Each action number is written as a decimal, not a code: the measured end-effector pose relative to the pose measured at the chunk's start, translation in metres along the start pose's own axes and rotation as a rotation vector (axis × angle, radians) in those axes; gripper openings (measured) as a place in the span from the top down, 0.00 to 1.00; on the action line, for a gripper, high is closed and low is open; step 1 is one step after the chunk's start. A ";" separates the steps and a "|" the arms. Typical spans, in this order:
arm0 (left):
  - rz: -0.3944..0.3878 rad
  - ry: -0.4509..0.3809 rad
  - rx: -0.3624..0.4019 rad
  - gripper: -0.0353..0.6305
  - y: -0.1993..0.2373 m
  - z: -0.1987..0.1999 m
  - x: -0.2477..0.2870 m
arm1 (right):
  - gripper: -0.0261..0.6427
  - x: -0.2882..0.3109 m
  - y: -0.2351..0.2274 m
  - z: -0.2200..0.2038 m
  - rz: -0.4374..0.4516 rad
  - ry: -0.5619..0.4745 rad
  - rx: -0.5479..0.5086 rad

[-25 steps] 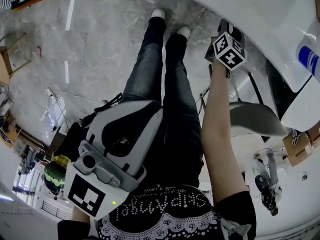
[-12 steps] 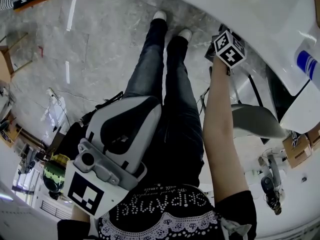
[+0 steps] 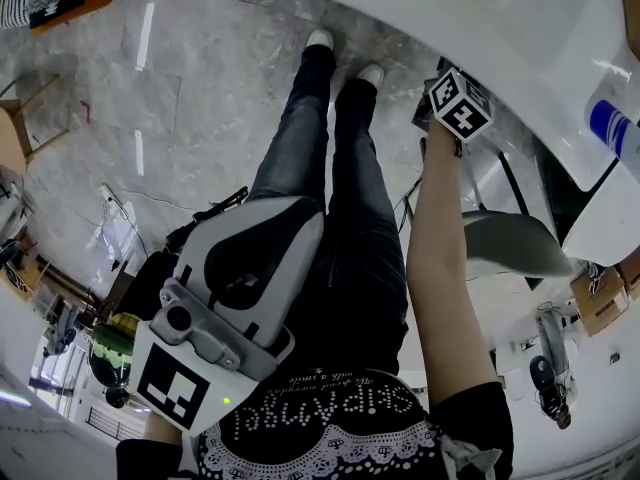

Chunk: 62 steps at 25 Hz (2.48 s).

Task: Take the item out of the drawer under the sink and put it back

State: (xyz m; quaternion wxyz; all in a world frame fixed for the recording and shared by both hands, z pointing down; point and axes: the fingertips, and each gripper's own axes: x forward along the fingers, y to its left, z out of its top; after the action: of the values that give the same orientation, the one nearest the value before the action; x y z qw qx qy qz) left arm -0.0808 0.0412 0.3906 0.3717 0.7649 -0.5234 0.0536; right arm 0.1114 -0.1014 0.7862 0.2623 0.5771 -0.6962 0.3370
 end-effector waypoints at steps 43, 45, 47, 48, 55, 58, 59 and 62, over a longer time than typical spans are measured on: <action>-0.101 0.084 0.055 0.94 -0.023 -0.010 0.029 | 0.77 -0.068 0.019 -0.085 0.078 0.032 -0.035; -0.109 0.094 0.060 0.94 -0.025 -0.011 0.032 | 0.77 -0.069 0.020 -0.085 0.078 0.023 -0.039; -0.121 0.100 0.064 0.94 -0.027 -0.011 0.036 | 0.77 -0.070 0.020 -0.085 0.082 0.016 -0.047; -0.127 0.103 0.066 0.94 -0.029 -0.011 0.037 | 0.77 -0.070 0.020 -0.085 0.085 0.014 -0.052; -0.158 0.127 0.079 0.94 -0.035 -0.012 0.047 | 0.78 -0.085 0.024 -0.104 0.116 0.030 -0.066; -0.173 0.130 0.081 0.94 -0.039 -0.010 0.052 | 0.78 -0.092 0.026 -0.112 0.124 0.041 -0.067; -0.176 0.132 0.082 0.94 -0.040 -0.010 0.054 | 0.78 -0.093 0.026 -0.114 0.125 0.044 -0.066; -0.177 0.144 0.085 0.94 -0.039 -0.008 0.059 | 0.78 -0.096 0.027 -0.117 0.124 0.051 -0.057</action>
State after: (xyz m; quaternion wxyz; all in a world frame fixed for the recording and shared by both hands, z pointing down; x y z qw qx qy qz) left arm -0.0188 0.0084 0.4042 0.3787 0.8173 -0.4232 0.0978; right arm 0.1010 0.0517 0.7836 0.2751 0.5161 -0.7330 0.3473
